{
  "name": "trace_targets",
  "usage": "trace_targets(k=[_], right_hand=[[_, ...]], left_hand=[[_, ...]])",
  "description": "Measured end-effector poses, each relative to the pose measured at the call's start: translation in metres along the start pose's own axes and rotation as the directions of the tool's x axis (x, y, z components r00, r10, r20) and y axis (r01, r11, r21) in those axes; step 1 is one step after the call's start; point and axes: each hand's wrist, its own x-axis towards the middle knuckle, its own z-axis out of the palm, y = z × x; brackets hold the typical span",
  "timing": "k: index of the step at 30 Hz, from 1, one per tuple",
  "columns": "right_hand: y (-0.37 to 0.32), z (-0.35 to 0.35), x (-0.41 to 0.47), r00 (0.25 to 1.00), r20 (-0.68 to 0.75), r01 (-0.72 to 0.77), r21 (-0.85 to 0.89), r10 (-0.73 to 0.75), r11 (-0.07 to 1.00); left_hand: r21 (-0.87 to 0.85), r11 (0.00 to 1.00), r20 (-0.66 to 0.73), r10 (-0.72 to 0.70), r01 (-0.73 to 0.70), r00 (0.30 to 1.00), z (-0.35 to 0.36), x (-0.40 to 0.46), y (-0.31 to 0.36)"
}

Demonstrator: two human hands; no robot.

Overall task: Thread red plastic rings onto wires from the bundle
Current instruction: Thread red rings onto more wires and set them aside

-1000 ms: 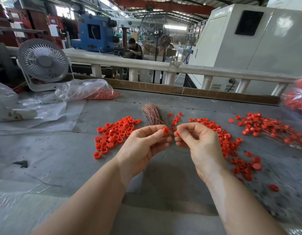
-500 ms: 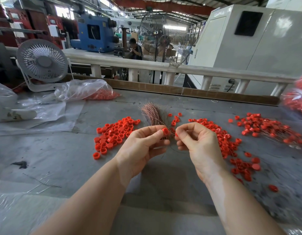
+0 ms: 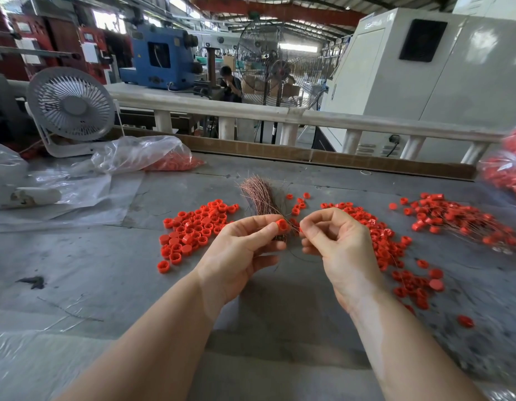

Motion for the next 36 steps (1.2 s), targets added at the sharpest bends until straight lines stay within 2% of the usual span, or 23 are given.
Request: trace_targets(k=[6, 24, 36], right_hand=[[0.003, 0.0002, 0.0009, 0.999, 0.024, -0.04, 0.024, 0.039, 0.999], [0.0017, 0.0012, 0.0007, 0.999, 0.046, 0.01, 0.015, -0.01, 1.0], [0.0019, 0.0015, -0.0008, 0.998, 0.068, -0.023, 0.056, 0.019, 0.998]], left_hand=[[-0.014, 1.0, 0.001, 0.003, -0.003, 1.0, 0.0002, -0.0002, -0.0003], [0.009, 1.0, -0.017, -0.011, 0.012, 1.0, 0.0011, -0.0006, 0.0001], [0.016, 1.0, -0.011, -0.011, 0.011, 1.0, 0.0018, -0.0016, 0.0009]])
